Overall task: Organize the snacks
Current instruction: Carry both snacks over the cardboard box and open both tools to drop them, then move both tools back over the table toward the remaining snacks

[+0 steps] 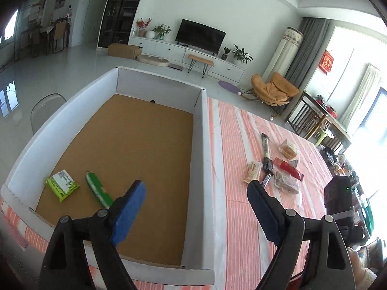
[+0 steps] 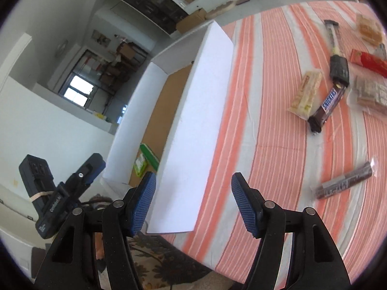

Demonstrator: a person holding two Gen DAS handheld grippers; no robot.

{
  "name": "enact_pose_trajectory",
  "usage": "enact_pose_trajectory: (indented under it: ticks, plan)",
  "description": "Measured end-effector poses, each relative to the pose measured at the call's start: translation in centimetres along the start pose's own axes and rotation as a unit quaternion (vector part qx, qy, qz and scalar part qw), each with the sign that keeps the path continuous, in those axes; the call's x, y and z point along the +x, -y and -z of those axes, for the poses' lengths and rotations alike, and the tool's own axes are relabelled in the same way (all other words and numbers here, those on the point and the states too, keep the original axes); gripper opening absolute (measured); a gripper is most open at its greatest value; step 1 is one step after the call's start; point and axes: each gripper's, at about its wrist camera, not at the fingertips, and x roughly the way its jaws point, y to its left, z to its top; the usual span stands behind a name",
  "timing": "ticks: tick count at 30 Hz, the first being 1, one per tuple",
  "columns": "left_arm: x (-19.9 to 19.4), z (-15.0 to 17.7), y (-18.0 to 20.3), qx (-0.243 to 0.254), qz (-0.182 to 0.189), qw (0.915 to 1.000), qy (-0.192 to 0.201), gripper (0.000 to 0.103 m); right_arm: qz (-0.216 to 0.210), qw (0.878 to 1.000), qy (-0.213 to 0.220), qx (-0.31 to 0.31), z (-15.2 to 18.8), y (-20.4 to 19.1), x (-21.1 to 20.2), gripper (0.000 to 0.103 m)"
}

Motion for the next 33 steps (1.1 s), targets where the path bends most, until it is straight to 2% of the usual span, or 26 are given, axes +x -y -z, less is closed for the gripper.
enact_pose_trajectory:
  ticks: [2,4,5,7,9,11,14,15,17,19,23,25,27,30,33]
  plan:
    - [0.5,0.5,3.4,0.036,0.030,0.9989,-0.008,0.089,0.012,0.999,-0.007,0.031,0.6,3.9,0.7,0.069]
    - [1.3,1.0,6.5,0.063,0.049,0.9965,-0.024,0.093,0.013,0.999,0.011,0.048,0.2,6.9,0.7,0.064]
    - [1.9,1.5,7.7,0.071,0.059,0.9951,-0.036,0.093,0.017,0.998,0.027,0.055,-0.2,8.1,0.4,0.060]
    - [3.5,2.5,9.9,0.087,0.077,0.9912,-0.064,0.093,0.084,0.990,0.097,0.059,-1.0,9.9,-1.9,0.051]
    - [5.8,3.8,11.7,0.103,0.080,0.9871,-0.093,0.093,0.148,0.971,0.167,0.081,-1.2,12.2,-4.9,0.052]
    - [8.4,5.6,13.2,0.122,0.076,0.9823,-0.120,0.093,0.204,0.954,0.201,0.093,-0.9,14.0,-7.8,0.054]
    - [12.9,7.5,14.6,0.151,0.049,0.9771,-0.142,0.093,0.273,0.934,0.218,0.076,0.2,15.1,-11.2,0.056]
    - [14.4,8.1,15.0,0.160,0.036,0.9757,-0.145,0.093,0.301,0.925,0.219,0.072,0.7,15.4,-12.0,0.062]
    - [17.2,8.8,15.8,0.169,0.018,0.9730,-0.156,0.093,0.357,0.906,0.212,0.082,1.7,16.3,-13.5,0.065]
    - [19.1,9.1,16.5,0.169,0.011,0.9724,-0.160,0.093,0.391,0.891,0.205,0.110,3.4,18.3,-15.0,0.065]
    - [21.1,9.2,18.4,0.206,-0.018,0.9694,-0.133,0.096,0.430,0.868,0.216,0.122,4.7,20.9,-16.1,0.065]
    - [21.5,9.4,18.9,0.219,-0.030,0.9676,-0.122,0.100,0.425,0.868,0.224,0.126,4.6,21.4,-16.4,0.068]
    - [21.9,9.3,18.8,0.211,-0.032,0.9689,-0.125,0.103,0.438,0.864,0.221,0.114,4.3,21.4,-16.0,0.073]
    - [22.1,9.0,18.5,0.211,-0.034,0.9689,-0.125,0.103,0.447,0.859,0.224,0.108,4.2,21.3,-15.5,0.079]
    - [22.3,9.0,18.6,0.211,-0.034,0.9689,-0.125,0.103,0.446,0.859,0.227,0.108,4.3,21.4,-15.5,0.079]
